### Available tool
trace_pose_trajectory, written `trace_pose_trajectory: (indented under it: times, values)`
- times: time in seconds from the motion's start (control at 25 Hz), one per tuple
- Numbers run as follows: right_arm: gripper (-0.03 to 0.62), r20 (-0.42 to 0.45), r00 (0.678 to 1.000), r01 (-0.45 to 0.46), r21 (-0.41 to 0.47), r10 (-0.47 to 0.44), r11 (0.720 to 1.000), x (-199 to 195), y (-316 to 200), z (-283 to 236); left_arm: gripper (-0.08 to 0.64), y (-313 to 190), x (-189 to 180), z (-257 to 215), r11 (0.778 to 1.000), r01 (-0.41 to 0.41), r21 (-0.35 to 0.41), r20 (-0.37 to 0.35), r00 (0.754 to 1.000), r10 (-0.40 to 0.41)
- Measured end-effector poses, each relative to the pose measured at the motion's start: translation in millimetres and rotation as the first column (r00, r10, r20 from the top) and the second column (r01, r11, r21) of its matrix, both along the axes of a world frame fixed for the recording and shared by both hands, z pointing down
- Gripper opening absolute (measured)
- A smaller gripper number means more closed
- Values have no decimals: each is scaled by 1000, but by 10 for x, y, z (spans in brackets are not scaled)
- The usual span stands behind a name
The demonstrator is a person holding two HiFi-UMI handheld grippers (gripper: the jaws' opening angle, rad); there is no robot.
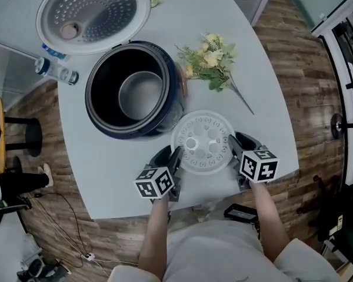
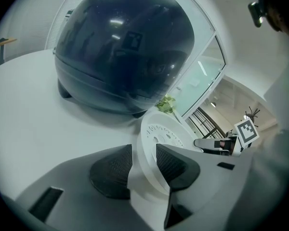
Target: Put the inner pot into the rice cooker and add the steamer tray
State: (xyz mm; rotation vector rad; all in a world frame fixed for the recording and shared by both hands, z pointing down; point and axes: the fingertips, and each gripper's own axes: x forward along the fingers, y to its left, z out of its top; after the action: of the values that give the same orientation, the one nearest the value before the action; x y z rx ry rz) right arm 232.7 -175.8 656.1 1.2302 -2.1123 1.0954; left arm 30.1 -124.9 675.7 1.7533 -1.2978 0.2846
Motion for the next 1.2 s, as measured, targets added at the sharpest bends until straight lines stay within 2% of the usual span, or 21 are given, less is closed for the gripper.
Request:
trace_pose_trajectory:
  times: [0.12, 0.24, 0.36, 0.8, 1.2]
  values:
    - [121, 7, 1000, 10, -16, -10, 1000, -8, 24, 33, 133, -5, 27, -21, 1000, 4, 9, 16, 1000, -5]
    - [79, 41, 999, 29, -34, -27, 999, -49, 42, 41, 81, -19, 52, -28, 1000, 11, 8, 28, 1000, -11]
    - [69, 59, 998, 36, -42, -33, 998, -70, 41, 36, 75, -25, 34, -25, 1000, 28, -2, 11, 1000, -28]
    - [69, 50, 999, 20, -50, -17, 999, 49, 158, 13, 72, 31, 132, -68, 1000, 3, -7, 32, 999, -3]
    - [67, 54, 998, -24, -14, 25, 1000, 151, 156, -220, 67, -30, 221, -288, 999, -10, 36, 11, 1000, 10]
